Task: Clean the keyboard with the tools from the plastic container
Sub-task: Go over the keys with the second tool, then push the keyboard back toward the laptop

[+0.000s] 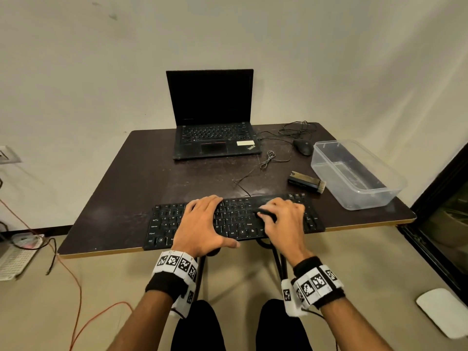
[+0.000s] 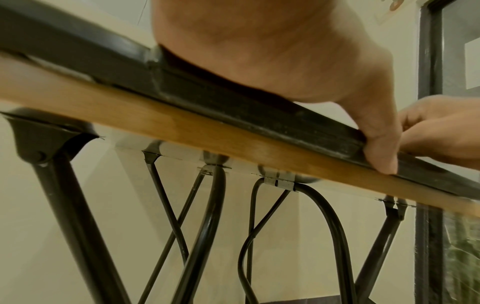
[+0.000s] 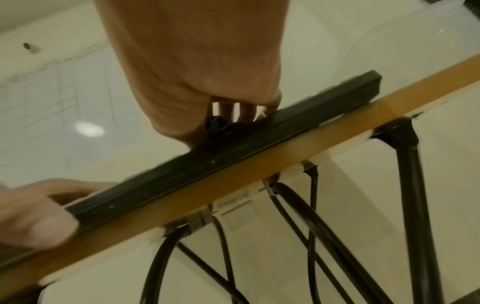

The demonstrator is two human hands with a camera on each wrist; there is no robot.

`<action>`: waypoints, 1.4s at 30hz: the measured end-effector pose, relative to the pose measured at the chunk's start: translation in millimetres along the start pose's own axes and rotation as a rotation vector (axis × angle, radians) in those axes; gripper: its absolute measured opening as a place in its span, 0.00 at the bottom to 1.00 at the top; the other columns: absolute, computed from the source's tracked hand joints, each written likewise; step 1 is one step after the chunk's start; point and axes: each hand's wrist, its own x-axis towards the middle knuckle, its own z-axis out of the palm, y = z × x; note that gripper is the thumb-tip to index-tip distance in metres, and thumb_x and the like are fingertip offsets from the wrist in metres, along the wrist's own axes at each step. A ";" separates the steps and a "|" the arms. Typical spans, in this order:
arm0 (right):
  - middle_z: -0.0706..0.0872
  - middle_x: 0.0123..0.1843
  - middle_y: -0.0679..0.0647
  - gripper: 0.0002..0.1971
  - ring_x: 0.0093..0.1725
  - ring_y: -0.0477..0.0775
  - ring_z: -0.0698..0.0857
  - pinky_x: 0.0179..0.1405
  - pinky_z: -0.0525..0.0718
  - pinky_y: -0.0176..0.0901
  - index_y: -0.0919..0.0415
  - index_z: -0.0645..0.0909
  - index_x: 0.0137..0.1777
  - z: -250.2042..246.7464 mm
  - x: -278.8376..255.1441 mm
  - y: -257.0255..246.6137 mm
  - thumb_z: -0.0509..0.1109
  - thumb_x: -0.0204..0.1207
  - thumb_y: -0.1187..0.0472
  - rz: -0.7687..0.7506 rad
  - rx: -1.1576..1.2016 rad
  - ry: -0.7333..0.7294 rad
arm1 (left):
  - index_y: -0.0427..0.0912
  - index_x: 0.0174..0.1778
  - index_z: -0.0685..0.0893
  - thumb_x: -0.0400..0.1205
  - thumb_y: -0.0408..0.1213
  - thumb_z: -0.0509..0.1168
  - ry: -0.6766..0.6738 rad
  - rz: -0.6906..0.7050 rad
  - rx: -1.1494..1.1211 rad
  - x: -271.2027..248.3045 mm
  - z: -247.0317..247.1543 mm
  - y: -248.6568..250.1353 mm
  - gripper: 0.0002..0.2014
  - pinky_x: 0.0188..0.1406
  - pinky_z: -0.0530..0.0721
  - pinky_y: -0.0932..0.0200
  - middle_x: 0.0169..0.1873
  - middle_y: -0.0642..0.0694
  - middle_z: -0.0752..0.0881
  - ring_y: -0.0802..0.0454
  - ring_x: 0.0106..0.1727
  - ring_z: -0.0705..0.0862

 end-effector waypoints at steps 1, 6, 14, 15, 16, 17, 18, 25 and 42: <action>0.90 0.49 0.42 0.04 0.50 0.50 0.84 0.58 0.64 0.47 0.49 0.95 0.51 1.9 -5.0 -3.7 0.81 0.79 0.58 -0.042 0.000 -0.011 | 0.49 0.83 0.71 0.54 0.84 0.69 -0.001 -0.002 0.005 0.3 0.2 0.5 0.64 0.89 0.55 0.50 0.80 0.55 0.74 0.55 0.81 0.70; 0.90 0.49 0.42 0.07 0.48 0.50 0.83 0.56 0.66 0.51 0.47 0.95 0.51 -16.6 -6.5 17.1 0.83 0.75 0.60 -0.120 -0.085 0.046 | 0.50 0.84 0.70 0.55 0.85 0.69 -0.017 -0.001 -0.003 -0.5 -0.5 -0.1 0.64 0.90 0.53 0.50 0.81 0.55 0.73 0.56 0.82 0.68; 0.92 0.50 0.49 0.06 0.49 0.56 0.84 0.56 0.67 0.54 0.52 0.95 0.51 -43.0 -8.7 57.9 0.82 0.77 0.63 0.174 -0.111 0.175 | 0.50 0.84 0.70 0.56 0.85 0.68 -0.014 0.001 -0.006 0.3 -0.7 0.2 0.64 0.90 0.52 0.51 0.81 0.55 0.73 0.55 0.83 0.68; 0.92 0.49 0.48 0.06 0.49 0.56 0.84 0.56 0.67 0.53 0.51 0.95 0.51 -39.1 -11.4 51.4 0.82 0.78 0.62 0.162 -0.080 0.170 | 0.50 0.84 0.70 0.55 0.85 0.68 -0.014 0.001 -0.002 0.0 -0.5 0.5 0.64 0.90 0.52 0.51 0.81 0.55 0.73 0.55 0.83 0.68; 0.92 0.49 0.47 0.06 0.49 0.55 0.84 0.56 0.68 0.53 0.51 0.94 0.51 -32.7 -14.1 42.7 0.82 0.78 0.62 0.140 -0.057 0.163 | 0.50 0.84 0.70 0.55 0.85 0.68 -0.014 0.001 0.001 -0.1 -0.5 0.2 0.64 0.90 0.52 0.50 0.81 0.55 0.73 0.54 0.83 0.68; 0.91 0.48 0.46 0.06 0.48 0.54 0.84 0.56 0.68 0.53 0.50 0.94 0.51 -25.2 -17.7 32.4 0.82 0.78 0.62 0.110 -0.042 0.158 | 0.50 0.84 0.70 0.55 0.86 0.68 -0.014 0.001 0.003 -0.2 -0.4 -0.4 0.64 0.90 0.52 0.50 0.81 0.54 0.73 0.54 0.83 0.68; 0.91 0.48 0.45 0.06 0.48 0.54 0.84 0.55 0.69 0.52 0.50 0.94 0.51 -17.7 -21.9 22.0 0.82 0.78 0.62 0.081 -0.032 0.160 | 0.50 0.84 0.70 0.55 0.86 0.68 -0.016 0.000 0.003 0.1 -0.2 -0.5 0.64 0.90 0.53 0.50 0.81 0.54 0.73 0.54 0.83 0.68; 0.90 0.51 0.43 0.11 0.47 0.52 0.83 0.56 0.65 0.48 0.51 0.93 0.50 0.2 -47.4 -0.8 0.85 0.73 0.66 -0.070 -0.010 0.210 | 0.49 0.84 0.70 0.56 0.84 0.70 -0.020 -0.001 0.001 -1.1 -1.8 -0.2 0.64 0.90 0.52 0.50 0.82 0.54 0.73 0.54 0.83 0.68; 0.93 0.51 0.58 0.07 0.50 0.64 0.90 0.51 0.87 0.56 0.61 0.94 0.55 -82.3 -26.5 95.4 0.79 0.80 0.62 0.366 -0.102 0.311 | 0.50 0.84 0.69 0.56 0.85 0.69 -0.019 0.004 -0.019 1.0 1.0 -1.4 0.63 0.90 0.52 0.50 0.81 0.55 0.72 0.54 0.82 0.68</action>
